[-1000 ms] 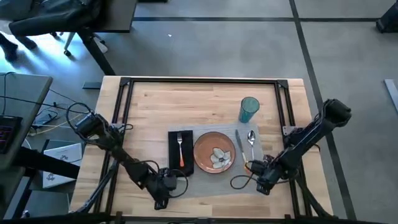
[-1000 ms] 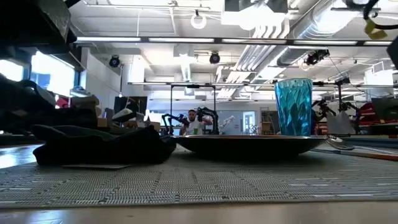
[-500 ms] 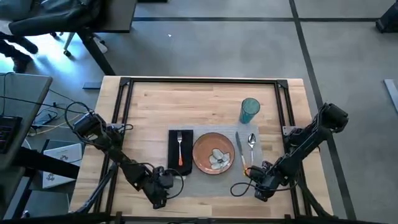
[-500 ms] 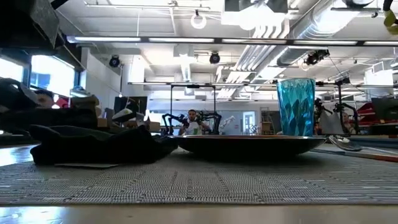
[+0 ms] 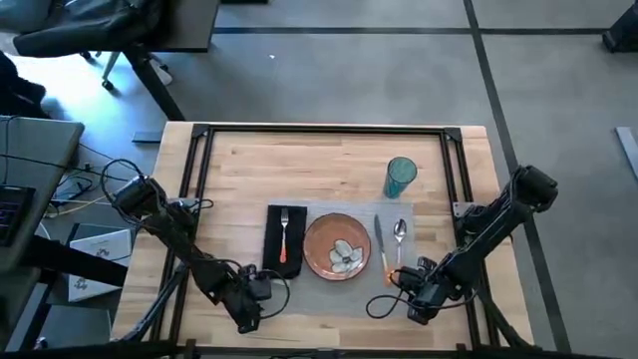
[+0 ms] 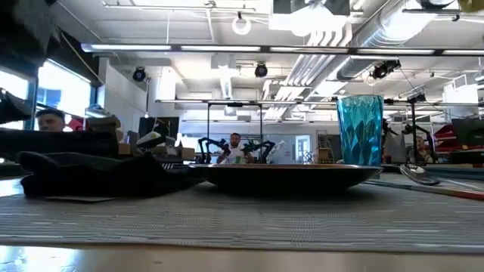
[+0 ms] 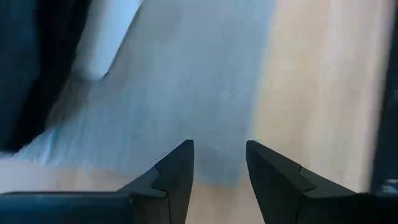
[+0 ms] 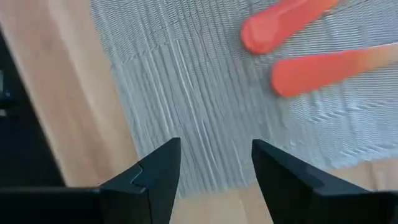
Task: Set table place
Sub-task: Adjust the gray mat, then return to Home Position
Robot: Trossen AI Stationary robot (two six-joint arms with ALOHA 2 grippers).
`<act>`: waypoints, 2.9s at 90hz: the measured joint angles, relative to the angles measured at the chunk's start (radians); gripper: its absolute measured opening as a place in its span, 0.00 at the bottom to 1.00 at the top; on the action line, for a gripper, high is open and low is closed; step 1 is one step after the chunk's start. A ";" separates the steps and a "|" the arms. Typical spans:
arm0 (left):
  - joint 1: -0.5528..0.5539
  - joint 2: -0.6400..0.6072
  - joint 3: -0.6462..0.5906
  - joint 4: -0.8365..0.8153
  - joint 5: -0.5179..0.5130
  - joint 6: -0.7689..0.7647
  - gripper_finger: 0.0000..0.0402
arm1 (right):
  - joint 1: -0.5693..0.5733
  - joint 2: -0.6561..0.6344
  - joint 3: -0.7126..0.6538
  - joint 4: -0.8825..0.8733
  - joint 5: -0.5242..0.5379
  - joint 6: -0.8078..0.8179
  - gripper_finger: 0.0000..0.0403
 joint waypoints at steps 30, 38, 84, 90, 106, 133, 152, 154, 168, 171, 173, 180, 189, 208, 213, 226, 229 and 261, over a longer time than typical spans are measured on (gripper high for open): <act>0.046 -0.215 0.004 -0.074 -0.074 0.141 0.33 | -0.094 -0.085 0.113 -0.106 0.130 -0.238 0.46; 0.079 -0.265 0.004 -0.075 -0.114 0.203 0.33 | -0.140 -0.095 0.133 -0.113 0.194 -0.323 0.46; 0.079 -0.224 -0.009 -0.122 -0.110 0.197 0.33 | -0.034 -0.077 -0.143 0.142 -0.003 -0.039 0.39; 0.087 -0.226 -0.009 -0.117 -0.122 0.198 0.33 | -0.034 -0.077 -0.163 0.148 -0.003 -0.038 0.38; 0.096 -0.227 -0.009 -0.113 -0.155 0.198 0.33 | -0.038 -0.067 -0.194 0.138 -0.001 -0.047 0.36; 0.105 -0.227 -0.009 -0.112 -0.160 0.198 0.33 | -0.039 -0.070 -0.196 0.089 0.028 -0.047 0.36; 0.108 -0.227 -0.008 -0.113 -0.159 0.198 0.33 | -0.040 -0.071 -0.141 -0.021 0.018 -0.043 0.36; 0.108 -0.227 -0.008 -0.113 -0.159 0.198 0.33 | -0.040 -0.072 -0.132 -0.022 0.012 -0.046 0.36; 0.112 -0.227 -0.008 -0.113 -0.159 0.206 0.33 | -0.047 -0.074 -0.055 -0.030 -0.005 -0.123 0.36; 0.115 -0.227 -0.007 -0.113 -0.159 0.213 0.33 | -0.054 -0.074 -0.033 -0.036 -0.004 -0.150 0.36; 0.117 -0.228 -0.007 -0.113 -0.160 0.218 0.33 | -0.059 -0.074 -0.018 -0.043 -0.001 -0.167 0.36; 0.125 -0.227 -0.007 -0.113 -0.159 0.223 0.33 | -0.081 -0.074 0.023 -0.070 0.026 -0.219 0.36; 0.130 -0.196 -0.006 -0.113 -0.126 0.229 0.33 | -0.104 -0.074 0.041 -0.102 0.032 -0.270 0.36; 0.157 -0.218 0.007 -0.123 -0.180 0.342 0.32 | -0.185 -0.074 0.140 -0.104 0.129 -0.490 0.35; 0.181 -0.254 0.014 -0.123 -0.181 0.404 0.29 | -0.225 -0.074 0.190 -0.107 0.159 -0.600 0.33; 0.281 -0.375 0.006 -0.128 -0.164 0.618 0.12 | -0.370 -0.075 0.289 -0.111 0.140 -0.887 0.23; 0.309 -0.407 -0.003 -0.129 -0.165 0.671 0.07 | -0.411 -0.076 0.298 -0.106 0.120 -0.951 0.19; 0.625 -0.829 -0.221 -0.025 -0.096 0.913 0.00 | -0.838 -0.330 0.101 0.119 -0.144 -1.197 0.03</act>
